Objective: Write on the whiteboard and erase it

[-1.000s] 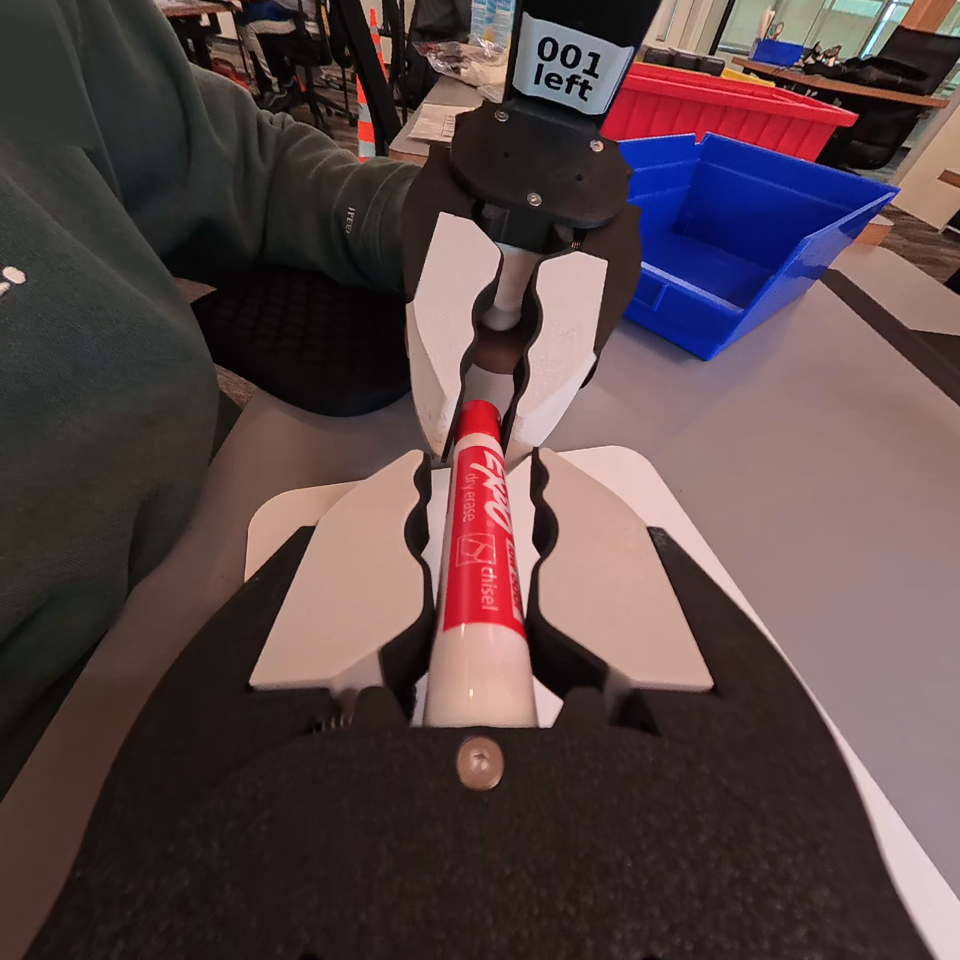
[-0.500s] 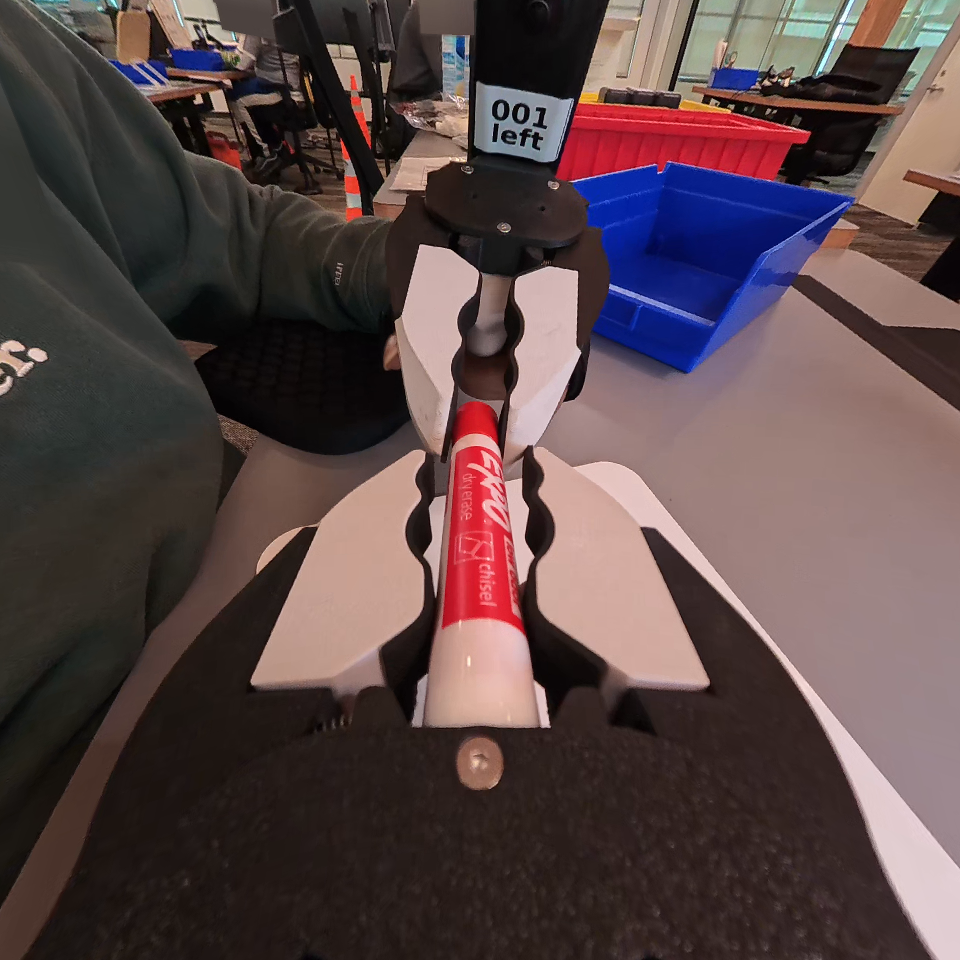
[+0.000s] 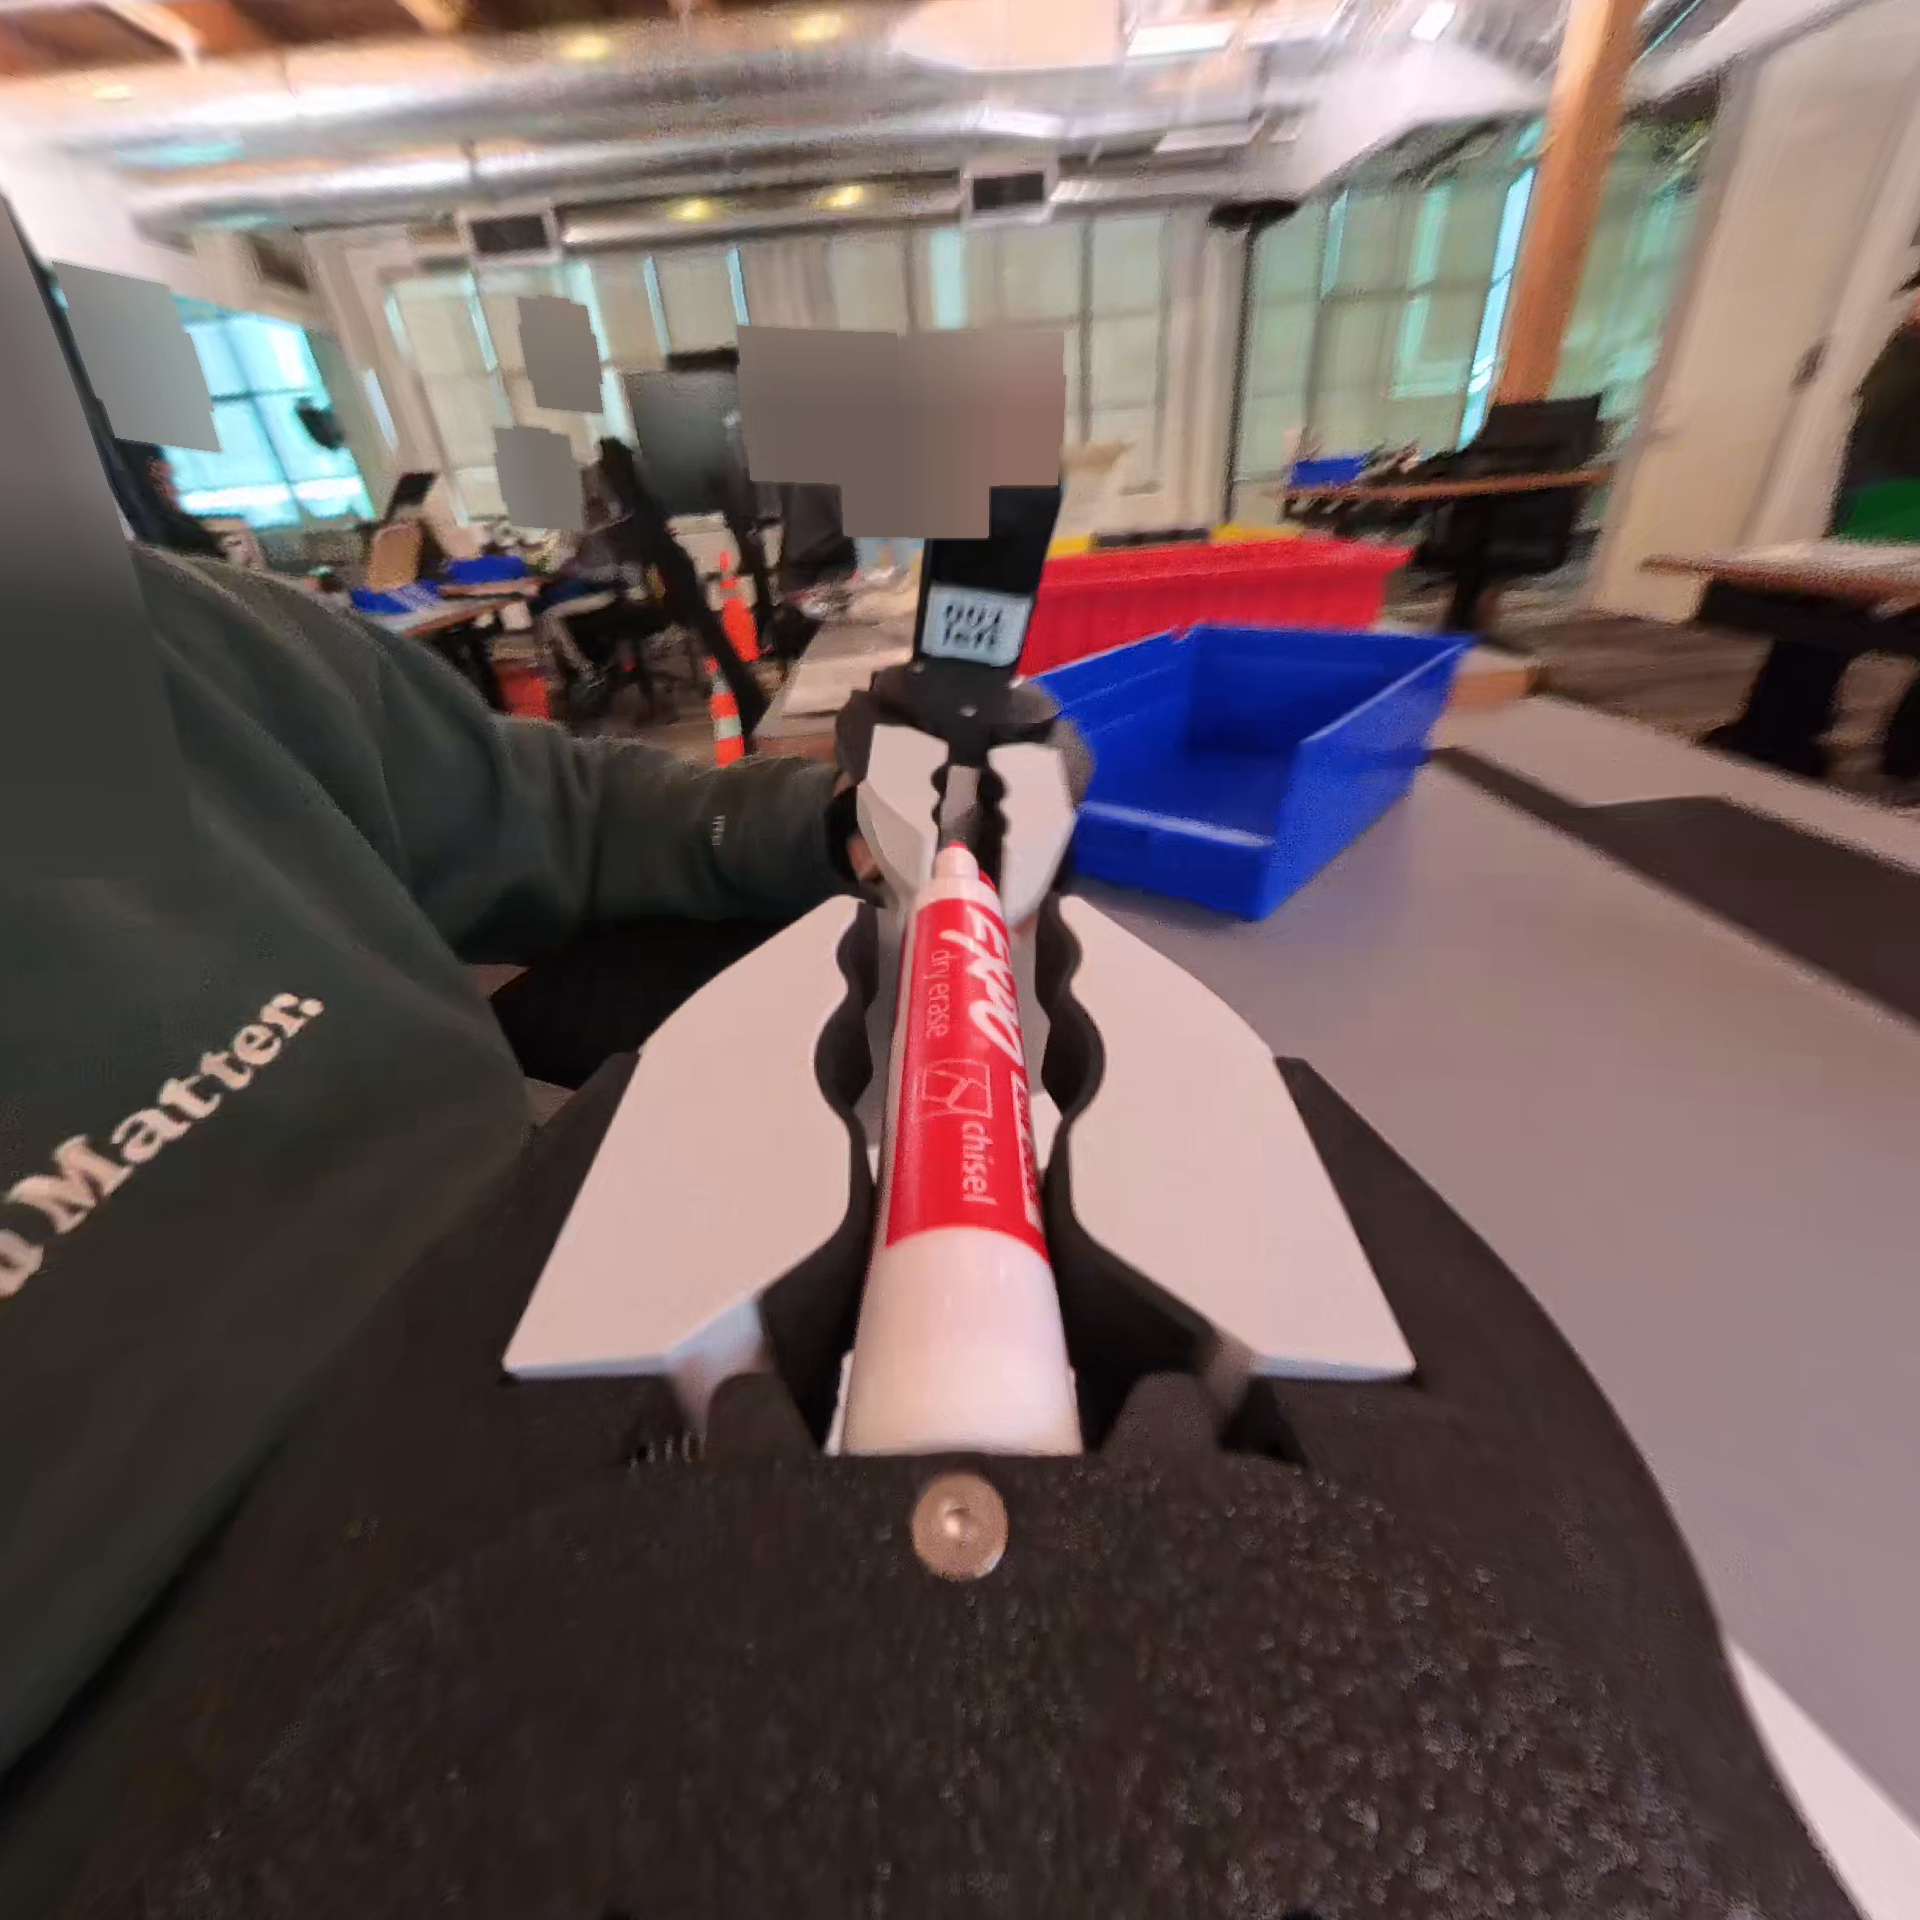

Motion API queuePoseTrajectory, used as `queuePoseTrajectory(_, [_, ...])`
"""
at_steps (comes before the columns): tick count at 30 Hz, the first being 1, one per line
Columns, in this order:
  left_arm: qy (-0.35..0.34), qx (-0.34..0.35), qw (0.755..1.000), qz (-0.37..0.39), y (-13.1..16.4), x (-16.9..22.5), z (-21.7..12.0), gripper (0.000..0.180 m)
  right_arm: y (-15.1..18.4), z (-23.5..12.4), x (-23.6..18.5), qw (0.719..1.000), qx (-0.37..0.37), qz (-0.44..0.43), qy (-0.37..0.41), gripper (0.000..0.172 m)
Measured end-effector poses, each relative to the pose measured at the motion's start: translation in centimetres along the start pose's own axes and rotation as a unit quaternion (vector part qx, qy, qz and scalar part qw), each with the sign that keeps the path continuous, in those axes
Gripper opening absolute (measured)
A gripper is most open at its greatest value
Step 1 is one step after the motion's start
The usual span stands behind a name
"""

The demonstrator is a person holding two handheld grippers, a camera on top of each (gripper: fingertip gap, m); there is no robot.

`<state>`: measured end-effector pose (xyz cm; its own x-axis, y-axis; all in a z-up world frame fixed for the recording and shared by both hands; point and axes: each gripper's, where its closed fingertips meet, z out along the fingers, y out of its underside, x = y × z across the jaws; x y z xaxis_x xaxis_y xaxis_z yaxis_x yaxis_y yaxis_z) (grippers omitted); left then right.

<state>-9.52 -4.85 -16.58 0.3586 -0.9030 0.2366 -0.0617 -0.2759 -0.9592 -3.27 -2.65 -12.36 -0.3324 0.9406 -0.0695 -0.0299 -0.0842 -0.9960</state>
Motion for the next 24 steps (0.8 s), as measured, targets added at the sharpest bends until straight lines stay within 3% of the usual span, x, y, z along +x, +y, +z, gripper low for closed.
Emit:
queuePoseTrajectory(3, [-0.047, 0.022, 0.999, -0.013, 0.3, -2.2, -2.9, 0.018, -0.2, -3.7, 2.4, 0.995, -0.027, -0.049, 0.077, 0.033])
queuePoseTrajectory(7, [-0.052, 0.000, 0.999, 0.015, 0.7, -1.9, -1.4, 0.018, 1.3, -2.6, 3.0, 0.996, -0.048, -0.031, 0.069, 0.033])
queuePoseTrajectory(19, [-0.114, 0.041, 0.991, 0.050, 0.1, -2.6, -1.8, 0.018, 2.7, -2.7, 4.2, 0.993, -0.065, -0.012, 0.100, 0.035])
queuePoseTrajectory(24, [-0.137, 0.026, 0.989, 0.058, 0.6, -3.3, -1.7, 0.018, 4.9, -2.3, 4.3, 0.987, -0.122, -0.010, 0.105, 0.036])
